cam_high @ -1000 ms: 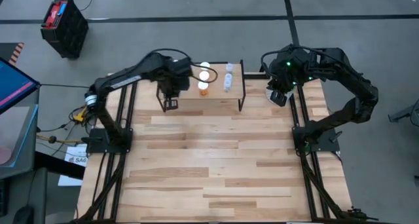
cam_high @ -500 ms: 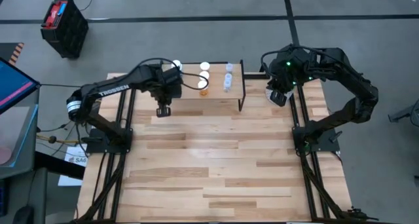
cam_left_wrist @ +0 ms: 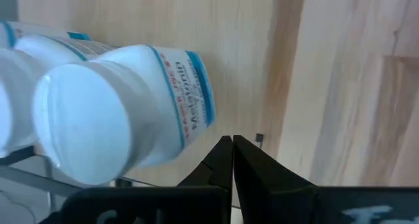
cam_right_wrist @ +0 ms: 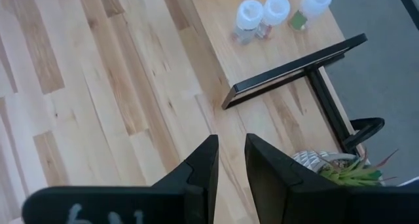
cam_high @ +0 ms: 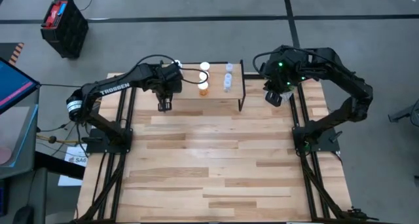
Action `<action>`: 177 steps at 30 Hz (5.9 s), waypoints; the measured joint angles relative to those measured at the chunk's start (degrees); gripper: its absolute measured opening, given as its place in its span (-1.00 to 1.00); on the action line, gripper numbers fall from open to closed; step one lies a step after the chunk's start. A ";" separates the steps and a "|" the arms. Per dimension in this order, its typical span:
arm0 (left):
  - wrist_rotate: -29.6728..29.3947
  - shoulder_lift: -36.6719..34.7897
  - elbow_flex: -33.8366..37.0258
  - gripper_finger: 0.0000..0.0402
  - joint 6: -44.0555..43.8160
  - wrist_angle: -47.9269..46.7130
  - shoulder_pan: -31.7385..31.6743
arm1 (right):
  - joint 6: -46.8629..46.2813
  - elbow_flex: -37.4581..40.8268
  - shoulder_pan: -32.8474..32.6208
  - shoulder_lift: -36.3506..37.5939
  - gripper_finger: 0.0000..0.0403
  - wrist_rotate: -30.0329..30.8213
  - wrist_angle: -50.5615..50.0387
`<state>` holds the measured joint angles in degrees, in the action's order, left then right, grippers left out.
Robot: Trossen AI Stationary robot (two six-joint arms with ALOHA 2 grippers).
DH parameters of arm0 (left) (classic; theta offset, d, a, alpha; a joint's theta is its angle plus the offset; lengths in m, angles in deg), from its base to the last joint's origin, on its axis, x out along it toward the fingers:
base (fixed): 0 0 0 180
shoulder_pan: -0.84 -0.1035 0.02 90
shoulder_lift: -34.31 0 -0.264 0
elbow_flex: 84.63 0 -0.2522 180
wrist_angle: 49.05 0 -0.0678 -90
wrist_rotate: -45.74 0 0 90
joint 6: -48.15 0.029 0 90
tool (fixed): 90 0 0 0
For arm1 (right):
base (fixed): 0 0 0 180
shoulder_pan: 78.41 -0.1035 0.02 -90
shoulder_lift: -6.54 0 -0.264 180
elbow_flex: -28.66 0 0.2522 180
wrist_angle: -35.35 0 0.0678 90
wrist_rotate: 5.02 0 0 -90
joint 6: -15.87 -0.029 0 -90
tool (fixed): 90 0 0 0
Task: Pick and place medicine bottles onto shelf by color
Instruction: Adjust the pill bottles on the shelf, then return to Home Position
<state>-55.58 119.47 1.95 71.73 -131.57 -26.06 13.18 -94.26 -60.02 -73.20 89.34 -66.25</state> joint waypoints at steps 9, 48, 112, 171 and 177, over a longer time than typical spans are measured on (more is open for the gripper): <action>-5.85 0.02 -0.04 -1.00 1.62 3.28 -0.25 | 0.70 -0.02 0.02 -0.13 -0.52 0.00 -0.06; 10.61 -22.98 1.82 -1.00 -11.36 2.01 3.53 | -1.40 -0.04 -1.15 -0.07 -0.52 -0.52 -2.17; 6.38 -84.80 79.10 -1.00 -28.52 71.11 27.86 | 0.12 81.39 -20.99 64.30 -0.52 -1.60 83.21; 7.94 -84.80 79.19 -1.00 -30.30 70.79 27.83 | 5.73 108.83 -22.01 78.92 -0.52 -1.40 90.03; 7.94 -84.80 79.19 -1.00 -30.29 70.80 27.84 | 5.72 108.85 -22.01 78.92 -0.52 -1.38 90.03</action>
<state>-47.64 34.67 81.14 41.43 -60.76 1.77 18.90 14.58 -82.03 5.72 87.97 23.78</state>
